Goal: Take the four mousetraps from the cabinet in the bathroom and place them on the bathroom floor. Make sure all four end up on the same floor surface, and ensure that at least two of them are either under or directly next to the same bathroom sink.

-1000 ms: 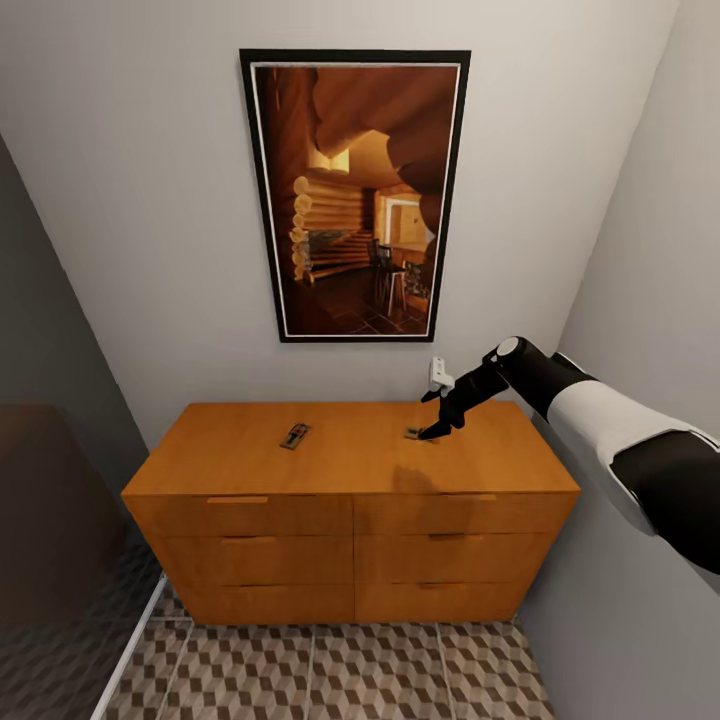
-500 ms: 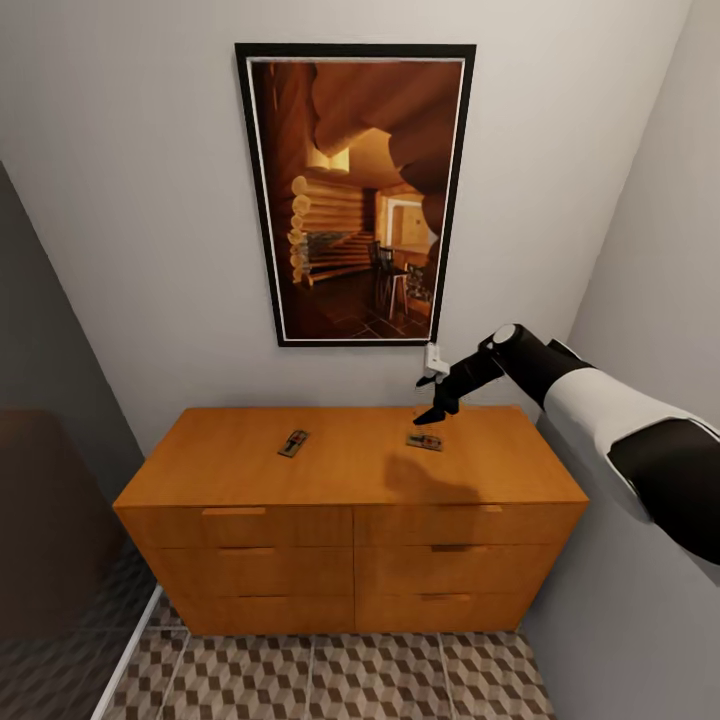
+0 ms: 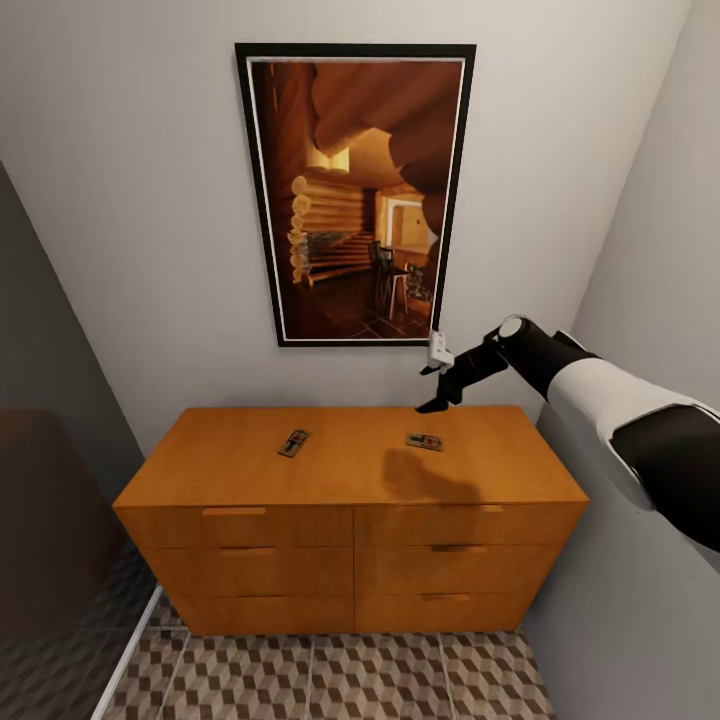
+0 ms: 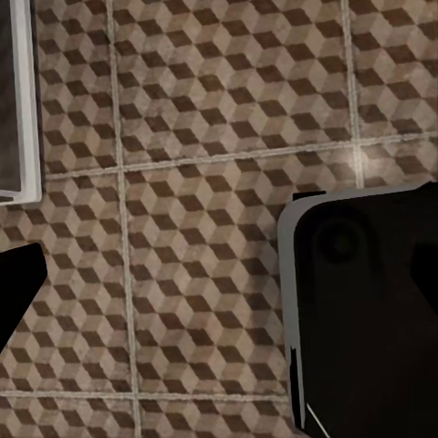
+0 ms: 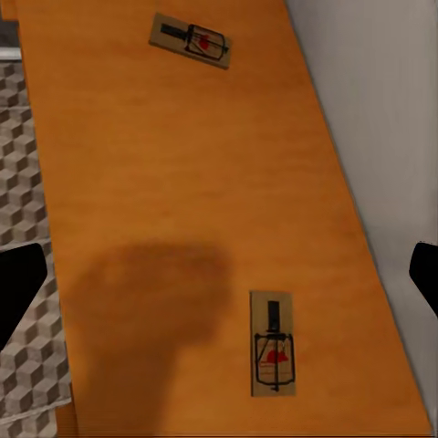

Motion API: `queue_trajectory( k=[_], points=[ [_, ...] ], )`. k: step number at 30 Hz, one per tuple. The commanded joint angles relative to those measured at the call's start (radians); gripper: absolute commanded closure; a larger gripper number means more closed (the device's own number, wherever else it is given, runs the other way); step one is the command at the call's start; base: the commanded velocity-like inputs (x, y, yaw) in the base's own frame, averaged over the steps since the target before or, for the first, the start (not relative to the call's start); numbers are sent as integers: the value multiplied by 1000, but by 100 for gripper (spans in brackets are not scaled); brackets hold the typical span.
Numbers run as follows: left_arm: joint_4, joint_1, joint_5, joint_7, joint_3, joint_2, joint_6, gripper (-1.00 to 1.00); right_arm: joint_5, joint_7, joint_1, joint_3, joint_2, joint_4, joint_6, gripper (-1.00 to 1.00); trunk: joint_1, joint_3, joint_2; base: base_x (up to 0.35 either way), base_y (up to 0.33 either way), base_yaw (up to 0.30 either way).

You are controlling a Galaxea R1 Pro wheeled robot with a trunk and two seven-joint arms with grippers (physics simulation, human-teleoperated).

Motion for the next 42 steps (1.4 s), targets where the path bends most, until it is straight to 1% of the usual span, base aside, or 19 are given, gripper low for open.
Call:
queue_trajectory(
  k=[1, 26, 36, 42],
  points=[
    [2, -1, 7, 2, -9, 0, -5, -100, 10, 2, -1, -6, 0, 4, -5, -100, 1, -2, -2, 0, 0, 0],
    [2, -1, 7, 2, -9, -1, -5, -100, 10, -1, -1, -7, -5, 39, -10, -100, 1, -2, -2, 0, 0, 0],
    [2, -1, 6, 2, -9, -1, -5, -100, 9, -1, -1, -8, -6, 106, -70, -100, 1, -2, -2, 0, 0, 0],
    [2, -1, 6, 2, -9, -1, -5, -100, 9, -2, -1, -8, -6, 139, -79, -100, 1, -2, -2, 0, 0, 0]
  ],
)
